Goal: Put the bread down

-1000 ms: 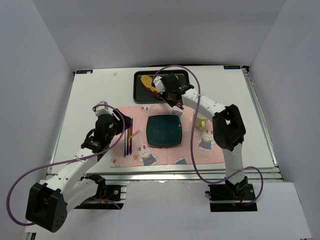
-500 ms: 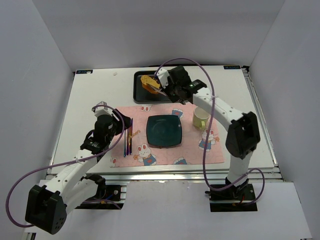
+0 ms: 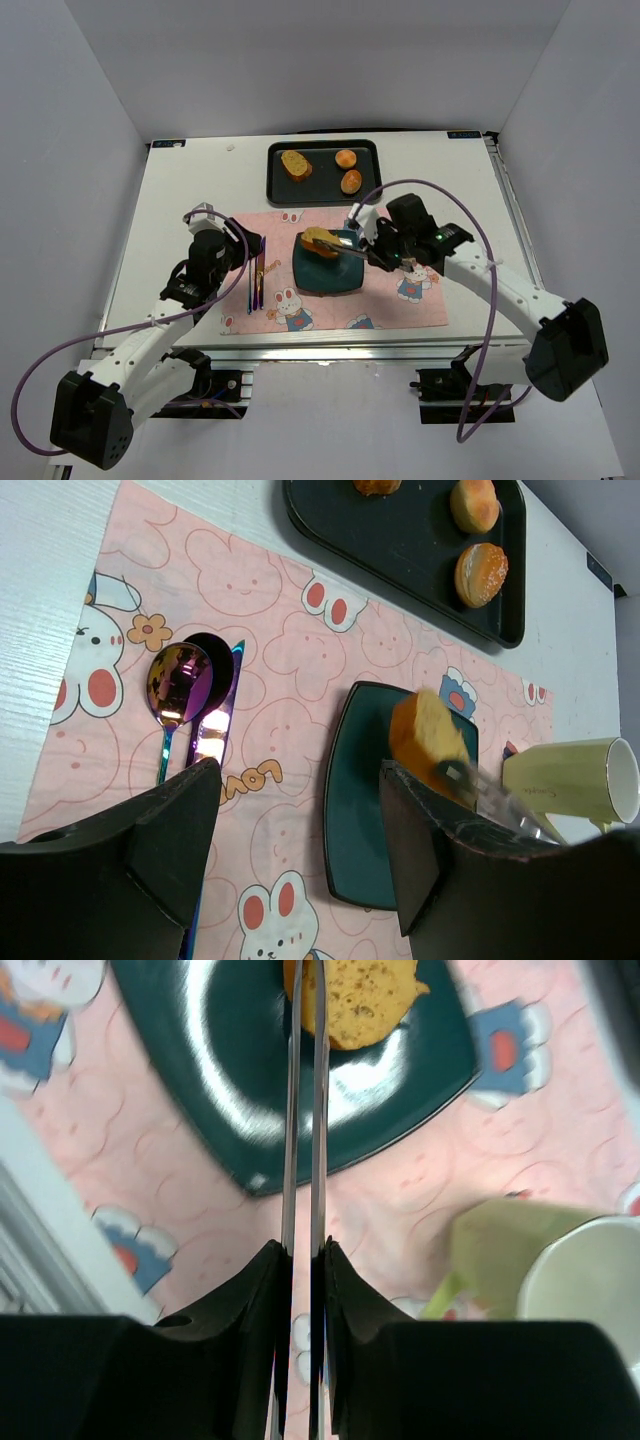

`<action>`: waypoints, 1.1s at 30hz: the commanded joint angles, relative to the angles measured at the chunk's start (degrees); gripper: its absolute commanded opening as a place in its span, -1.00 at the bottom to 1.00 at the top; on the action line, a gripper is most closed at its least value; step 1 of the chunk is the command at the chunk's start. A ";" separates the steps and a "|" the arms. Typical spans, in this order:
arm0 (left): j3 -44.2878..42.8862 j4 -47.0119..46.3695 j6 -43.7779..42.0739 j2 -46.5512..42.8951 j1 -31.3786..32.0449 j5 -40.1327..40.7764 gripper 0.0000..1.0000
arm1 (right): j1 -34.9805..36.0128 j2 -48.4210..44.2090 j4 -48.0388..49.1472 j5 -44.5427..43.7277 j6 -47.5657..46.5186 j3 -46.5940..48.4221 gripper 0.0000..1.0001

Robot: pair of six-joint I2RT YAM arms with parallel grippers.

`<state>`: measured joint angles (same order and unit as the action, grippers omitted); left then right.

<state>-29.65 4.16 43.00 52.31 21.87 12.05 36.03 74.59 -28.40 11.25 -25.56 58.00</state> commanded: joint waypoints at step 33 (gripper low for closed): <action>-1.64 -2.32 0.77 -0.20 -0.25 -0.36 0.47 | -19.94 21.18 -3.50 12.13 24.65 30.48 -0.49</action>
<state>-29.65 2.90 43.57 52.90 21.87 12.01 18.61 90.70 -30.06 21.69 -12.05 82.67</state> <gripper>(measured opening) 0.736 0.273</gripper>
